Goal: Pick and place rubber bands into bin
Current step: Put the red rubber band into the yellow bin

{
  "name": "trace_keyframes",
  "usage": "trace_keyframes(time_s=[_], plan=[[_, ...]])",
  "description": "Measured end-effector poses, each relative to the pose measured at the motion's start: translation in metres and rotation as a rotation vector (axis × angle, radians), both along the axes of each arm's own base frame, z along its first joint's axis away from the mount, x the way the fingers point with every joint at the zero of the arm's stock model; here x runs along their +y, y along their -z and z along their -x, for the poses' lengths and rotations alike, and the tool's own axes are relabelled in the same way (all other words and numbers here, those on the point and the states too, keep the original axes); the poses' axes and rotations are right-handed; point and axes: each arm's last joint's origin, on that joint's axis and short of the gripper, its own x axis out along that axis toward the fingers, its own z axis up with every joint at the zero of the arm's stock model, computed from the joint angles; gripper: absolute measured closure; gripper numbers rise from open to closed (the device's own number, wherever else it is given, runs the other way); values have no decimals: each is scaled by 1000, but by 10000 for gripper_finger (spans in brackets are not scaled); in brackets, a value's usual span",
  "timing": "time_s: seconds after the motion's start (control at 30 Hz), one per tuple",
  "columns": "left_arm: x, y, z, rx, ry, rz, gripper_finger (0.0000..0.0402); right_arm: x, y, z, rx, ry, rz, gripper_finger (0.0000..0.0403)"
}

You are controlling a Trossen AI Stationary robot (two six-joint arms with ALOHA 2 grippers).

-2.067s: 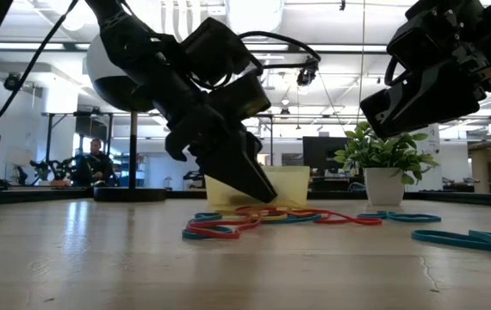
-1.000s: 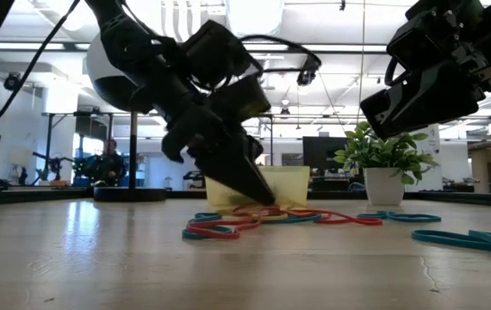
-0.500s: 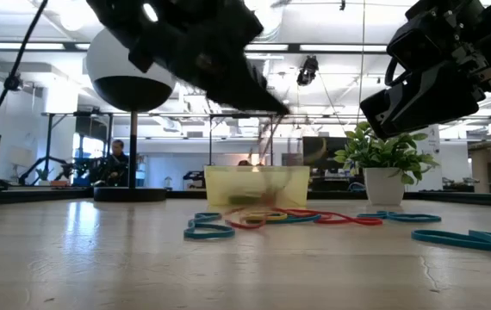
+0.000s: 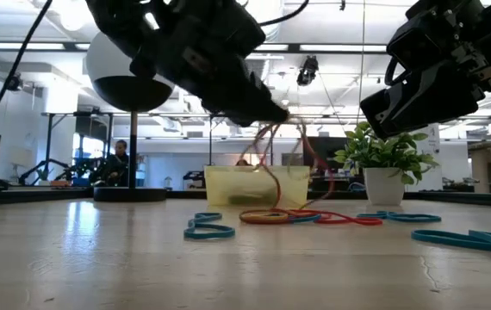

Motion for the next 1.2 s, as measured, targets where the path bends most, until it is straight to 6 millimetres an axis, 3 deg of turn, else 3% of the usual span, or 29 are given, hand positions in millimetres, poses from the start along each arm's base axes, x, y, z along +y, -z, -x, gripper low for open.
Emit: trace_keyframes(time_s=[0.13,0.27,0.37,0.47,0.6,1.2], plan=[[-3,-5,-4,-112,138,67,402,0,0,0,0,2,-4,346],[7,0,-6,-50,-217,-4,402,0,-1,0,0,4,-6,346],[1,2,-5,-99,33,73,401,0,-1,0,0,4,-6,346],[-9,2,-4,-98,121,131,401,0,-1,0,-2,1,-2,346],[1,12,-6,-51,12,101,401,0,-1,-1,-3,2,-4,346],[-1,18,-6,-21,25,105,401,0,-1,0,-1,4,-6,346]])
